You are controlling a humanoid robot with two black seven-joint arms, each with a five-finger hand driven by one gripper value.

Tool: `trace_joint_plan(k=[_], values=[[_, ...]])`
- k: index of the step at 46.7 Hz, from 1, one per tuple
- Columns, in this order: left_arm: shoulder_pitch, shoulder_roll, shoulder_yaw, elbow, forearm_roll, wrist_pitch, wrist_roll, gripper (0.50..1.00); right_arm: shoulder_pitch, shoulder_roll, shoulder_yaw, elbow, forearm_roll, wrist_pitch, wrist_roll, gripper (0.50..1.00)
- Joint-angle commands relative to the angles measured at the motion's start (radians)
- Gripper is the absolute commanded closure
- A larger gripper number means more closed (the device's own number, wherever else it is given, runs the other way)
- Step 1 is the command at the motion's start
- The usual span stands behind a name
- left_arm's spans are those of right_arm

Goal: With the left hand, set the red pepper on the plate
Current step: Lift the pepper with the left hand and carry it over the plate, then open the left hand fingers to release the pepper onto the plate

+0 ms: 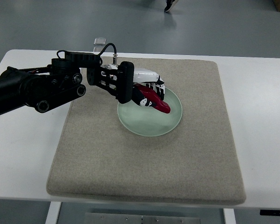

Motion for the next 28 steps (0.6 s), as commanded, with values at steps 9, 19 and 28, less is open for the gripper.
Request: trace_joint_plan(k=[9, 19, 28], values=[[0.006, 0.0, 0.007, -0.001, -0.001, 0.002, -0.012, 1.0, 0.0, 0.0, 0.0, -0.001, 0.0, 0.0, 0.0, 0.57], [0.011, -0.001, 0.004, 0.002, -0.003, 0.003, -0.02, 0.98, 0.001, 0.0, 0.0, -0.001, 0.0, 0.0, 0.0, 0.572], [0.014, -0.001, 0.004, 0.007, -0.008, 0.015, -0.018, 0.795, 0.0, 0.0, 0.0, -0.001, 0.0, 0.0, 0.0, 0.572]])
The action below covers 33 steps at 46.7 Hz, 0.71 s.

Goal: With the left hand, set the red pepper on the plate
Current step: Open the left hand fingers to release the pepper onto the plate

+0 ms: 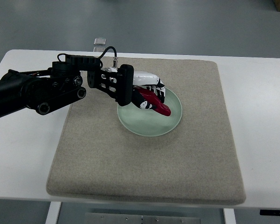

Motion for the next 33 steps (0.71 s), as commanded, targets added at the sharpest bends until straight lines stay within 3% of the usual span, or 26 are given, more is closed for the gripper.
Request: trace_joint_plan(k=[1, 10, 19, 23, 33], values=[[0.001, 0.0, -0.001, 0.001, -0.002, 0.008, 0.002, 0.768, -0.001, 0.0, 0.0, 0.0, 0.0, 0.0, 0.0, 0.572], [0.008, 0.0, -0.003, 0.001, -0.007, 0.01, 0.002, 0.617, -0.001, 0.0, 0.0, 0.0, 0.0, 0.0, 0.0, 0.572], [0.005, 0.0, -0.008, 0.007, -0.025, 0.015, 0.002, 0.611, -0.001, 0.0, 0.0, 0.0, 0.0, 0.0, 0.0, 0.572], [-0.005, 0.0, -0.011, 0.034, -0.06, 0.024, 0.002, 0.566, 0.001, 0.0, 0.0, 0.0, 0.0, 0.0, 0.0, 0.572], [-0.012, 0.002, -0.023, 0.148, -0.192, 0.142, 0.002, 0.512, 0.001, 0.0, 0.0, 0.0, 0.0, 0.0, 0.0, 0.572]])
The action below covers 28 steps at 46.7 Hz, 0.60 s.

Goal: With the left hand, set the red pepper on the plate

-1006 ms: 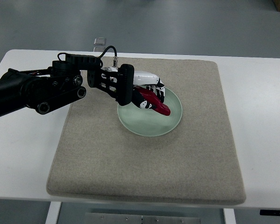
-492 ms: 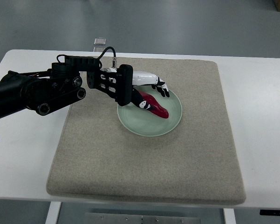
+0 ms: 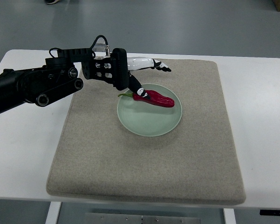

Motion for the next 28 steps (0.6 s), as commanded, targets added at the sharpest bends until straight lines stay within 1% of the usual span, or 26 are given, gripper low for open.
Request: trace_joint_plan(k=[1, 5, 9, 20, 24, 28], values=[[-0.003, -0.001, -0.002, 0.066, -0.044, 0.054, 0.0, 0.512, 0.001, 0.0, 0.0, 0.0, 0.0, 0.0, 0.0, 0.572], [-0.006, -0.003, -0.003, 0.123, -0.099, 0.095, 0.0, 0.512, 0.0, 0.0, 0.0, 0.0, 0.0, 0.0, 0.0, 0.572], [-0.014, -0.003, -0.005, 0.157, -0.22, 0.141, 0.001, 0.512, 0.0, 0.0, 0.0, 0.0, 0.0, 0.0, 0.0, 0.572], [-0.027, -0.003, -0.006, 0.169, -0.677, 0.302, 0.017, 0.514, 0.001, 0.0, 0.0, 0.0, 0.0, 0.0, 0.0, 0.572], [-0.035, -0.003, -0.006, 0.169, -0.841, 0.338, 0.023, 0.516, 0.0, 0.0, 0.0, 0.001, 0.0, 0.0, 0.0, 0.572], [-0.035, -0.003, -0.008, 0.17, -1.018, 0.344, 0.04, 0.519, 0.001, 0.0, 0.0, 0.001, 0.0, 0.0, 0.0, 0.572]])
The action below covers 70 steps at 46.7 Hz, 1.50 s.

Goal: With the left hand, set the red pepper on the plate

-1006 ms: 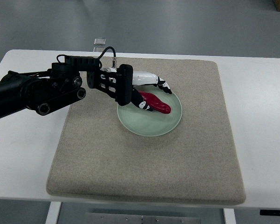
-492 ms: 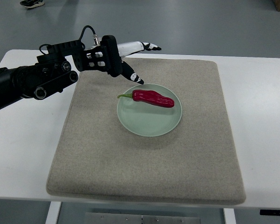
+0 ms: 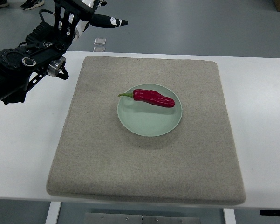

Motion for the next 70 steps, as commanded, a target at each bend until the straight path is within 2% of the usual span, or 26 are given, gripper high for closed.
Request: trace_joint_plan(k=[1, 6, 17, 20, 29, 35, 70], values=[[-0.001, 0.0, -0.002, 0.003, -0.189, 0.005, 0.023, 0.519, 0.0, 0.0, 0.0, 0.0, 0.0, 0.0, 0.0, 0.572], [-0.001, -0.015, -0.003, 0.008, -0.383, 0.005, 0.062, 0.519, 0.0, 0.0, 0.0, 0.0, 0.0, 0.0, 0.0, 0.572], [0.003, -0.029, -0.006, 0.016, -0.637, -0.034, 0.081, 0.519, 0.0, 0.0, 0.0, 0.001, 0.0, 0.0, 0.0, 0.572], [0.009, -0.029, -0.006, 0.036, -0.673, -0.096, 0.081, 0.516, 0.001, 0.0, 0.0, 0.0, 0.0, 0.0, 0.0, 0.572], [0.033, -0.058, -0.008, 0.203, -0.693, -0.362, 0.081, 0.519, 0.001, 0.0, 0.0, 0.0, 0.0, 0.0, 0.0, 0.572], [0.039, -0.06, -0.008, 0.273, -0.694, -0.485, 0.081, 0.516, 0.0, 0.0, 0.0, 0.0, 0.0, 0.0, 0.0, 0.572], [0.11, -0.087, -0.062, 0.301, -0.677, -0.492, 0.066, 0.514, 0.001, 0.0, 0.0, 0.0, 0.0, 0.0, 0.0, 0.572]])
